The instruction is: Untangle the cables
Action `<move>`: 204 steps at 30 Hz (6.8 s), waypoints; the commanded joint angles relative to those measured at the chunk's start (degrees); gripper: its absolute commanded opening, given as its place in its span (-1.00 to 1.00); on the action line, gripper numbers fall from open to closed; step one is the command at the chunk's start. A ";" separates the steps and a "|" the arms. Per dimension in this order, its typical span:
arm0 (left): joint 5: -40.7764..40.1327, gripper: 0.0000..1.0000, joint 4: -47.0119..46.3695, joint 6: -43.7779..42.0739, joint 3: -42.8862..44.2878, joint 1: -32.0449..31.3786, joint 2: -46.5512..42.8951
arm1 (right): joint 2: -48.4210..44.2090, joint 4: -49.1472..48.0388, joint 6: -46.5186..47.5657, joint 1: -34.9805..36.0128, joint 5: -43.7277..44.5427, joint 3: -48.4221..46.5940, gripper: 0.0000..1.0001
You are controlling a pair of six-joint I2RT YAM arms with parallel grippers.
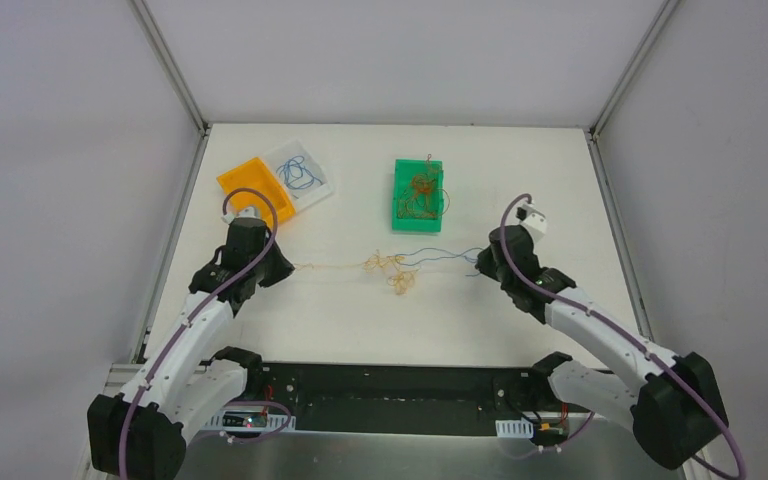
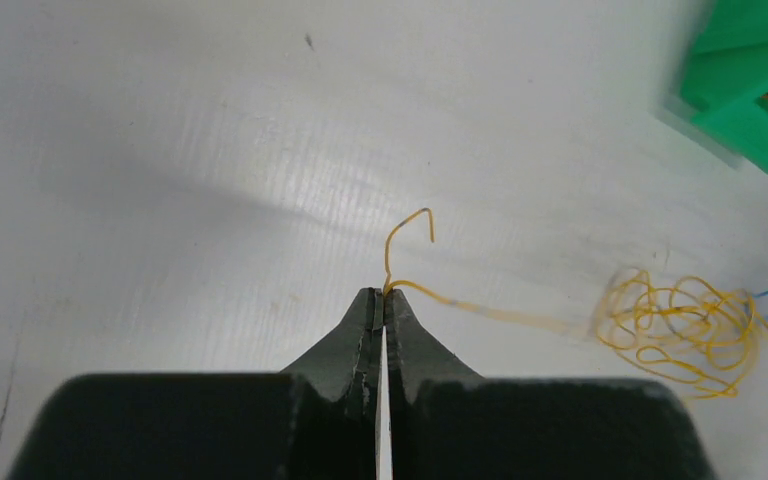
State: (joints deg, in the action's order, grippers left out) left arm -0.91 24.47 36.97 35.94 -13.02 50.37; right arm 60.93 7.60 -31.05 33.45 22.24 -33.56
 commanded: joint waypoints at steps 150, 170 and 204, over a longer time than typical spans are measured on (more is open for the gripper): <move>15.25 0.98 -0.68 -10.21 28.85 4.16 23.57 | 2.68 10.15 11.63 -0.65 -26.67 -15.47 -1.00; 13.56 0.80 -25.35 -8.51 17.48 -25.96 40.16 | 2.06 12.59 7.77 -0.54 -25.05 -19.14 -1.00; -0.48 -1.00 -14.55 -6.27 12.90 -30.80 30.97 | -3.64 6.78 0.73 -3.05 -2.80 -6.39 -1.00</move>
State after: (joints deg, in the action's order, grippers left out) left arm 0.64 6.79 31.03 48.86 -43.86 83.85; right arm 56.34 18.13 -28.14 30.59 16.64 -40.38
